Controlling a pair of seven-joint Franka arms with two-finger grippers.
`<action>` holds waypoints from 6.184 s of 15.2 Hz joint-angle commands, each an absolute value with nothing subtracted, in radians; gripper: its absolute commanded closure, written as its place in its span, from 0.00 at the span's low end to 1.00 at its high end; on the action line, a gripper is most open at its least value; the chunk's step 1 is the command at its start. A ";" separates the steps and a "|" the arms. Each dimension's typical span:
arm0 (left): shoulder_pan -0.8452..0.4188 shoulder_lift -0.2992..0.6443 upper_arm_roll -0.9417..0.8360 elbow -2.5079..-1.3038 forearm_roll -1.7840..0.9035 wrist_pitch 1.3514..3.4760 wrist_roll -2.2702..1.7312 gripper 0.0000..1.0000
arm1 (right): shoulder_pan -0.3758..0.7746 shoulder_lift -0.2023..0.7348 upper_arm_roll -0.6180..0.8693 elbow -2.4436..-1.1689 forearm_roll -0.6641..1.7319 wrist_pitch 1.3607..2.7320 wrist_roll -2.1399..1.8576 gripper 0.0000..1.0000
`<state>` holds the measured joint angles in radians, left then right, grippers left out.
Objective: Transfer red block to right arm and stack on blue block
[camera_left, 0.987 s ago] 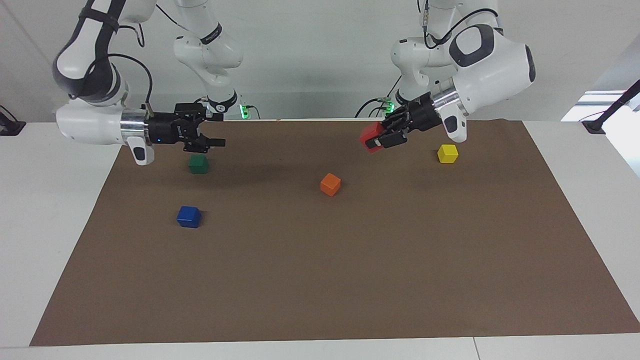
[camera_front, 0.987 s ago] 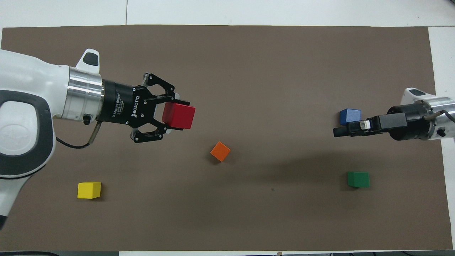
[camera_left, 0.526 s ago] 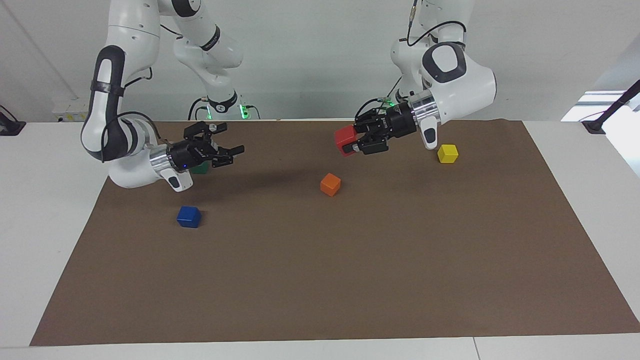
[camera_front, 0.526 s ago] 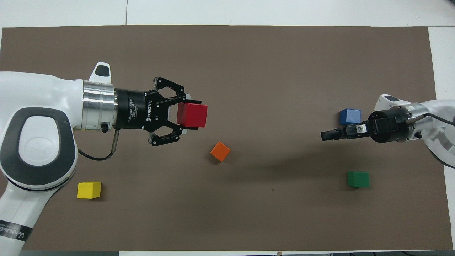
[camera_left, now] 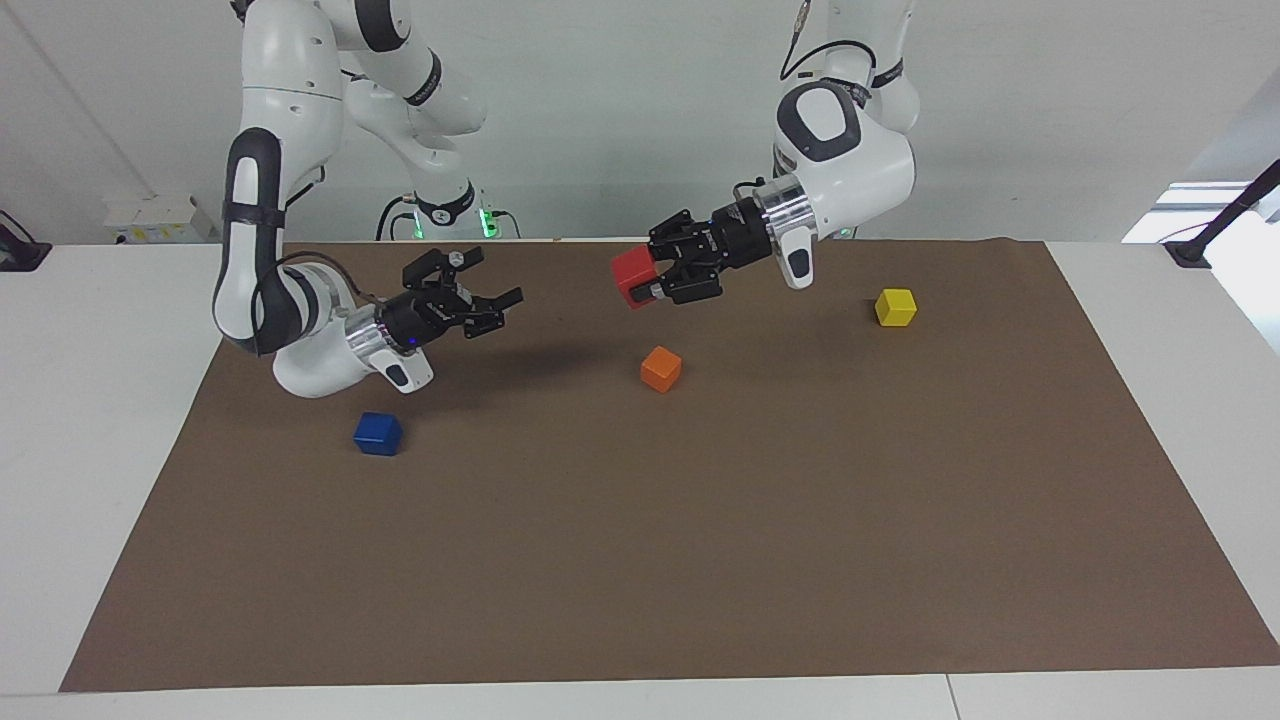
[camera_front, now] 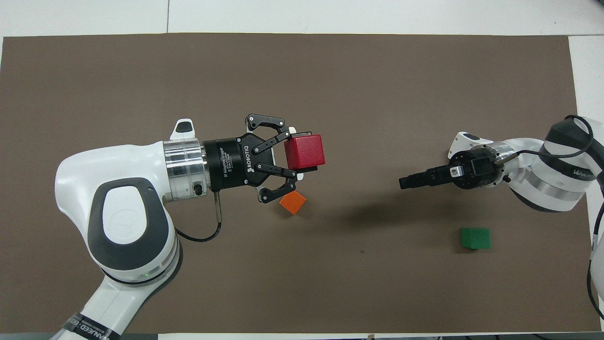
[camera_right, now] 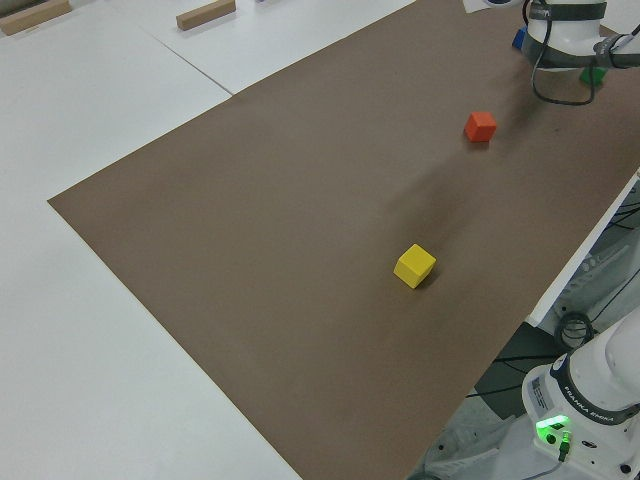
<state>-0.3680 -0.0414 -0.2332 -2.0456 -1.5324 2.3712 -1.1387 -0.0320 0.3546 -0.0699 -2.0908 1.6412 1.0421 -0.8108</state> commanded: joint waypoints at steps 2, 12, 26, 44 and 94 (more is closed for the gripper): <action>-0.428 -0.045 -0.222 -2.040 -1.555 2.460 -1.158 1.00 | -0.008 0.364 -0.066 -2.082 1.663 1.072 -0.827 0.00; -0.551 0.023 -0.239 -2.023 -1.653 2.660 -1.184 1.00 | 0.049 0.364 -0.066 -2.092 1.689 1.160 -0.894 0.00; -0.612 0.094 -0.262 -1.962 -1.732 2.769 -1.181 1.00 | 0.094 0.362 -0.066 -2.098 1.720 1.210 -0.917 0.06; -0.528 0.084 -0.258 -1.963 -1.701 2.642 -1.170 0.00 | 0.087 0.356 -0.067 -2.095 1.721 1.262 -0.908 1.00; 0.183 0.041 -0.232 -1.614 0.024 1.496 -0.144 0.00 | 0.006 0.270 -0.074 -1.738 0.067 1.879 0.003 1.00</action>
